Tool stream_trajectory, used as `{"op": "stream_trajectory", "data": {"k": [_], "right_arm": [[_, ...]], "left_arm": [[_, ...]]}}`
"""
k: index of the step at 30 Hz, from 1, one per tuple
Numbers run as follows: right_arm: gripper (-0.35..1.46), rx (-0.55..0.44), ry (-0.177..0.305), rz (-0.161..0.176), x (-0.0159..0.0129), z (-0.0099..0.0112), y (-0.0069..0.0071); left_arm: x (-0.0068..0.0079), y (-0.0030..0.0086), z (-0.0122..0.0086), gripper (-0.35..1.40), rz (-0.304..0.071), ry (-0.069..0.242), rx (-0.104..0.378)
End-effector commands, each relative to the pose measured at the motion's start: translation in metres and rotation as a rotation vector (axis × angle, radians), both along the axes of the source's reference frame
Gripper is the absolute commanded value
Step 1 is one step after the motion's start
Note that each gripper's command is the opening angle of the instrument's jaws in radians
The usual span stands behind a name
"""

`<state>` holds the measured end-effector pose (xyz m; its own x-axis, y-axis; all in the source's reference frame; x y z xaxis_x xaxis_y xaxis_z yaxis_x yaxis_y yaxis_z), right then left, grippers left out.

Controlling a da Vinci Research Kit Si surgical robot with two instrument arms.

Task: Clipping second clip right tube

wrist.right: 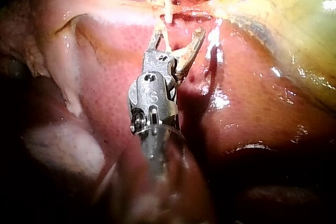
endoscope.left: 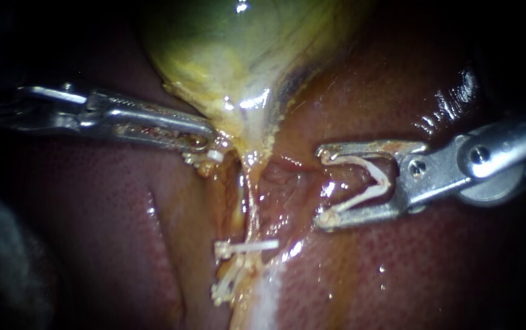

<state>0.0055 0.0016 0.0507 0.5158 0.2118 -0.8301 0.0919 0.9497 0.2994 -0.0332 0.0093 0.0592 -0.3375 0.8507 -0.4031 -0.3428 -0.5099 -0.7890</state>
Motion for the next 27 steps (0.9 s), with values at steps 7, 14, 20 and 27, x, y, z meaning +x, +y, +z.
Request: {"op": "stream_trajectory", "data": {"k": [7,14,20,27], "right_arm": [[0.49,0.000,0.000,-0.001,-0.0001,0.0000,0.0000],[0.49,0.000,0.000,-0.001,-0.0002,-0.0001,0.0000],[0.49,0.001,0.001,-0.002,-0.0002,-0.0004,-0.0001],[0.49,0.073,-0.007,0.031,0.0009,-0.0010,-0.0006]], "left_arm": [[0.0022,0.0007,-0.0035,-0.35,-0.012,0.001,0.003],[0.0042,0.0016,-0.0081,-0.35,-0.048,-0.015,0.006],[0.0047,0.0013,-0.0091,-0.35,-0.051,-0.020,0.008],[0.0049,0.0012,-0.0090,-0.35,-0.050,-0.020,0.008]]}}
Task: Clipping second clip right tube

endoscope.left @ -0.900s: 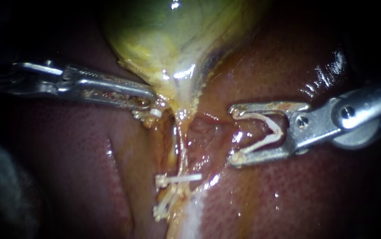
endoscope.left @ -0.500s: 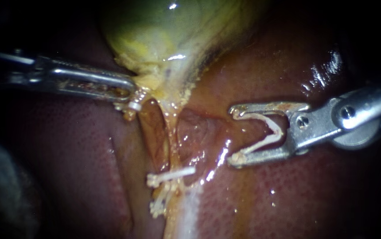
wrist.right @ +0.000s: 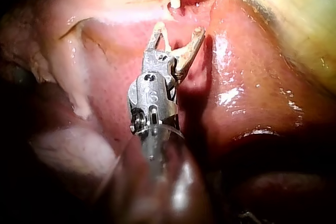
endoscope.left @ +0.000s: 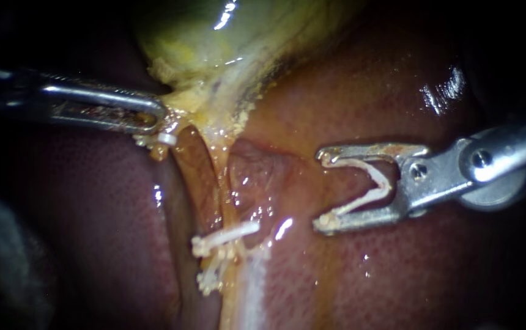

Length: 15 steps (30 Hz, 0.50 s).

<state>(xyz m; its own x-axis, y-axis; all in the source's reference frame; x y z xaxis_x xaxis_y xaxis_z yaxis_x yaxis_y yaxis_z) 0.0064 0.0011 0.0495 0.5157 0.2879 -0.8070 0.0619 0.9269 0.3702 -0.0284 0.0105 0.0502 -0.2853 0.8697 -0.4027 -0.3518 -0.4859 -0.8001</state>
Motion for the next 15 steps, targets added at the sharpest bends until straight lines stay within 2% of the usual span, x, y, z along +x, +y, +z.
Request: {"op": "stream_trajectory", "data": {"k": [1,6,15], "right_arm": [[0.49,0.027,0.000,0.014,0.0004,0.0002,-0.0001],[0.48,0.115,-0.002,0.045,0.0019,0.0007,-0.0003],[0.48,0.232,-0.010,0.069,0.0053,0.0033,-0.0018]], "left_arm": [[0.0000,0.0000,0.0000,-0.35,0.001,0.000,0.000],[0.0000,-0.0001,0.0001,-0.35,0.000,0.000,-0.001],[-0.0001,-0.0002,0.0000,-0.35,-0.001,0.001,-0.001]]}}
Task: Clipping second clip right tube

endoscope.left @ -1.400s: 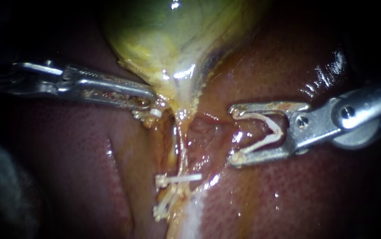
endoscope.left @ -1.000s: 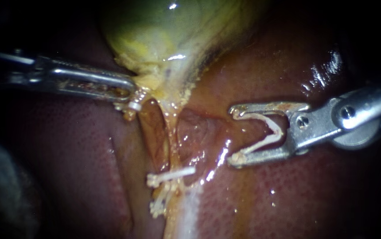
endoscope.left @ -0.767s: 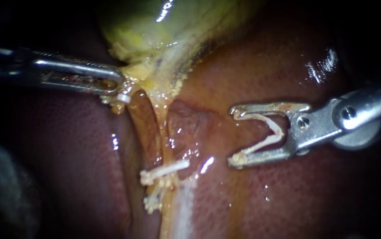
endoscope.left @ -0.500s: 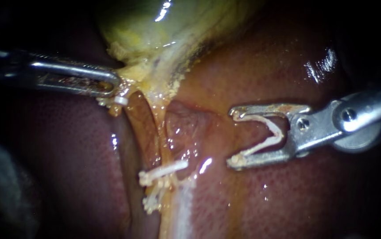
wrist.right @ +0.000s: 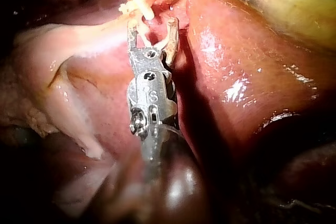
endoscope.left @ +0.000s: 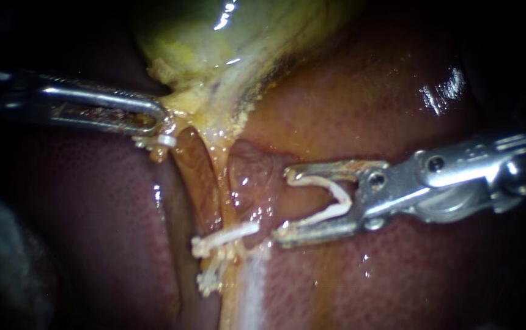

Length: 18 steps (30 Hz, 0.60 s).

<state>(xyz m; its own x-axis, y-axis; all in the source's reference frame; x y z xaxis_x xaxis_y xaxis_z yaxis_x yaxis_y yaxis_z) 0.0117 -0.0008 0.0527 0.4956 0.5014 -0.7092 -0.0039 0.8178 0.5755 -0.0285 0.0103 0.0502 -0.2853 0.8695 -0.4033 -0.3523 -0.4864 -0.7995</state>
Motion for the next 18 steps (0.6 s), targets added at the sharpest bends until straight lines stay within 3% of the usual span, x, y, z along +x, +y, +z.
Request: {"op": "stream_trajectory", "data": {"k": [1,13,18], "right_arm": [[0.48,0.012,-0.001,0.002,0.0004,0.0003,-0.0001],[0.46,0.102,-0.003,0.009,0.0053,0.0050,-0.0010],[0.47,0.138,0.021,0.016,0.0071,0.0061,-0.0012]], "left_arm": [[0.0000,0.0000,0.0000,-0.35,-0.001,0.001,0.000],[-0.0001,0.0000,-0.0001,-0.35,-0.002,0.001,0.000],[-0.0002,-0.0001,-0.0001,-0.35,-0.002,0.002,0.000]]}}
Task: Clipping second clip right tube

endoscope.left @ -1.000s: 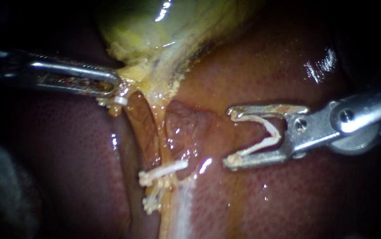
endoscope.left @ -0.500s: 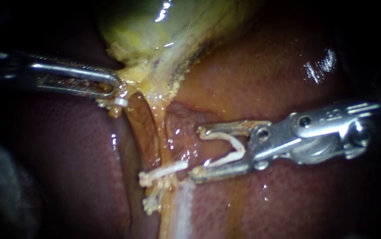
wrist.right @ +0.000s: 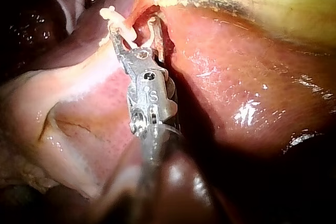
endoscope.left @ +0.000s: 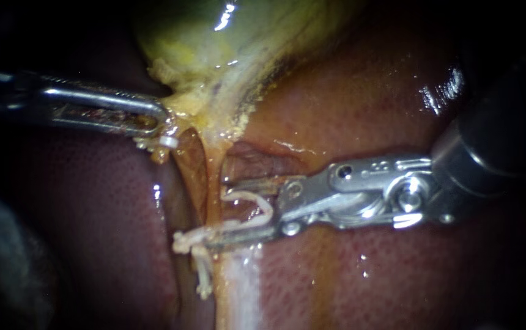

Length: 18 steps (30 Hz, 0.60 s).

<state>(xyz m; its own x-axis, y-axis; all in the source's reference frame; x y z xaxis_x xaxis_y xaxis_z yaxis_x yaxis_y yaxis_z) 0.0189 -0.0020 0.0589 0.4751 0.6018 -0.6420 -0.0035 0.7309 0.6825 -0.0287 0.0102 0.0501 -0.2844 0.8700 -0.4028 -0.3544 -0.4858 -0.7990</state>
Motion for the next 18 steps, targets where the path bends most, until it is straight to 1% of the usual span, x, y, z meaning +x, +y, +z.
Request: {"op": "stream_trajectory", "data": {"k": [1,8,9,13,18], "right_arm": [[0.47,0.013,0.014,0.005,0.0003,0.0000,0.0000],[0.45,0.124,0.081,0.047,0.0015,0.0001,0.0002],[0.45,0.132,0.091,0.049,0.0016,0.0001,0.0002],[0.45,0.185,0.112,0.073,0.0018,0.0002,0.0002],[0.45,0.217,0.126,0.087,0.0022,0.0003,0.0002]], "left_arm": [[0.0000,0.0000,0.0000,-0.35,0.000,0.000,0.000],[0.0000,-0.0001,0.0000,-0.35,-0.001,0.000,-0.001],[0.0000,-0.0001,0.0000,-0.35,-0.001,0.001,-0.001],[0.0000,-0.0001,0.0000,-0.35,-0.001,0.001,-0.001],[0.0000,-0.0002,0.0001,-0.35,-0.001,0.001,-0.002]]}}
